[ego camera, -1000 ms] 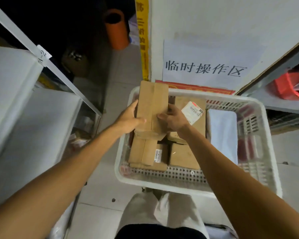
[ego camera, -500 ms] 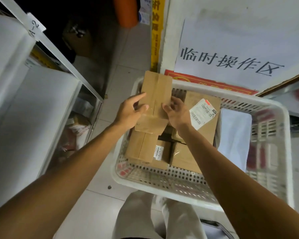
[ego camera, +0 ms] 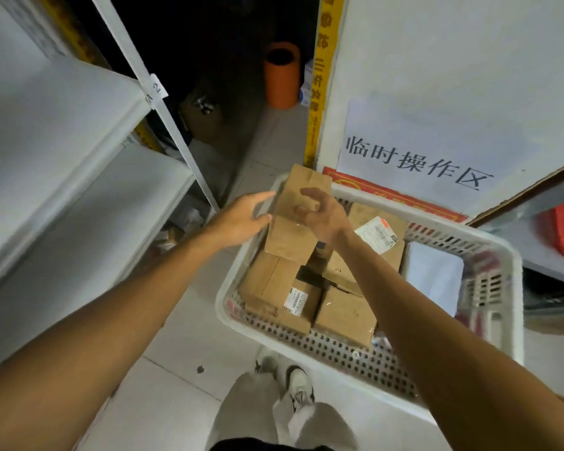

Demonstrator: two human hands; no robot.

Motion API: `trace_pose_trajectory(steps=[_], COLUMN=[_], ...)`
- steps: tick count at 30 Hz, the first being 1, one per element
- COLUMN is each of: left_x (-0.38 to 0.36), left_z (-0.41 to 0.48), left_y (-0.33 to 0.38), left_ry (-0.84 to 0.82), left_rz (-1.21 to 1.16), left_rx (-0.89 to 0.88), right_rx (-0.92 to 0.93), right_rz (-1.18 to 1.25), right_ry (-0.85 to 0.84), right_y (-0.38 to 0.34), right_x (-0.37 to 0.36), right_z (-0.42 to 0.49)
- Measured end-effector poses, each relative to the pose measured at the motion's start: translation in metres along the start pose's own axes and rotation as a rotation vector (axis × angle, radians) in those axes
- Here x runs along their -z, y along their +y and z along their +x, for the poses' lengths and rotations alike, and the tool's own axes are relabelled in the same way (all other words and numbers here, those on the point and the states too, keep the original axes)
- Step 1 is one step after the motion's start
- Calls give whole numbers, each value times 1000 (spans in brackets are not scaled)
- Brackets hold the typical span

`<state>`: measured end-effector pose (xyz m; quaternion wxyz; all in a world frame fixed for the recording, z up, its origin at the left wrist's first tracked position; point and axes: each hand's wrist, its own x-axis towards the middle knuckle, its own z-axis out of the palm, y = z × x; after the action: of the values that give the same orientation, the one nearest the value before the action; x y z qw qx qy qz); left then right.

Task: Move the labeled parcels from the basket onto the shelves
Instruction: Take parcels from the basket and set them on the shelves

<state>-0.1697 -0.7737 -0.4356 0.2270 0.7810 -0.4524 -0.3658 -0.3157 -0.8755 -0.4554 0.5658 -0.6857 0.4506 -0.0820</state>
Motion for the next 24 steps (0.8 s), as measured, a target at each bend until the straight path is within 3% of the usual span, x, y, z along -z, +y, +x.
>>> trace_pose_trajectory(steps=[8,16,22,24], left_x=[80,174,208,218], left_z=[-113,-280,-429,-479], left_y=[3,-37,-67,-75], left_ry=[295,619,957,993], left_rz=[185,280,132,170], left_rx=[153,374,538,614], right_rx=[303,659,931,1017], right_rz=[-285,-348,-410,-414], right_ry=[-282,-544,-742,-800], right_y=[-92,-209,-289,-316], right_x=[-29,-151,-262,-296], right_z=[-37,-91,-175,-210])
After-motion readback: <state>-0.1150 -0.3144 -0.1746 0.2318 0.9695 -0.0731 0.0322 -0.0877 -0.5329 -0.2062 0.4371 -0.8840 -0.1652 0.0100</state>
